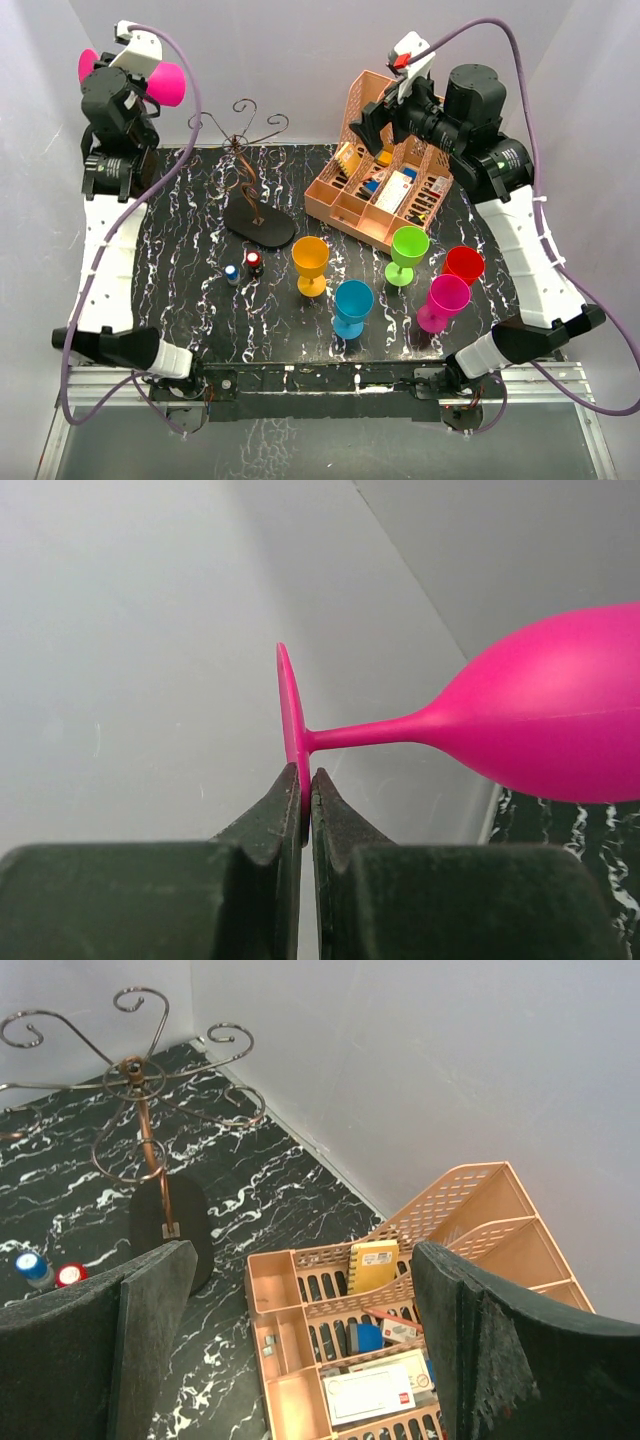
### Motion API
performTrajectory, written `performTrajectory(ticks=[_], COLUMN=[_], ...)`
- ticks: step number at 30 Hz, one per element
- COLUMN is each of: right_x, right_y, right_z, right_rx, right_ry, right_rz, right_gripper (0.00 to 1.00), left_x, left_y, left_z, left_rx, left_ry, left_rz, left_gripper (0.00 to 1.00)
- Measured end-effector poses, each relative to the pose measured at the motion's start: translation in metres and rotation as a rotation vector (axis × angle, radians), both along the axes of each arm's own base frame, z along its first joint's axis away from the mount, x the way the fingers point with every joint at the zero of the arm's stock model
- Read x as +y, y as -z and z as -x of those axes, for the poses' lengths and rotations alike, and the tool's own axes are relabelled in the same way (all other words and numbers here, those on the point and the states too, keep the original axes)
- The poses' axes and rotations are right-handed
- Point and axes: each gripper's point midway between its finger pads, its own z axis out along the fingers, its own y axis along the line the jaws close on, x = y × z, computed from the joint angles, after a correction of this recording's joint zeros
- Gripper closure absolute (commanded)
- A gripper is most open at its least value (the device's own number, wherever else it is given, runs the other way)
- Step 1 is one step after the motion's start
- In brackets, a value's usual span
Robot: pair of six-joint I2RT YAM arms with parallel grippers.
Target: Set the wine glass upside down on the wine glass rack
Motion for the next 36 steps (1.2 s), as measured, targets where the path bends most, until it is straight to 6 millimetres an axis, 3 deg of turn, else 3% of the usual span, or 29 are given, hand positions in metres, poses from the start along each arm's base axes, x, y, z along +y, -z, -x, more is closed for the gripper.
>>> performTrajectory(ticks=[8, 13, 17, 25, 36], right_x=[0.002, 0.002, 0.003, 0.000, -0.002], right_y=[0.013, 0.021, 0.036, 0.056, 0.054], right_z=[-0.001, -0.003, -0.005, -0.001, 0.002], right_rx=[0.027, 0.036, 0.062, 0.094, 0.079], right_ry=[-0.011, -0.015, -0.017, -0.018, -0.021], right_rz=[0.028, 0.045, 0.067, 0.098, 0.105], right_gripper=[0.02, 0.02, 0.02, 0.02, 0.02], left_x=[-0.001, -0.022, -0.039, -0.077, -0.124], left_y=[0.012, 0.035, 0.050, 0.060, 0.119], left_z=[-0.057, -0.100, -0.121, -0.143, -0.156], left_rx=[0.048, 0.112, 0.145, 0.140, 0.285], left_ry=[-0.073, -0.009, 0.091, 0.295, 0.432], left_rz=[-0.133, -0.231, -0.275, -0.339, -0.528], left_gripper=[1.00, 1.00, 1.00, 1.00, 1.00])
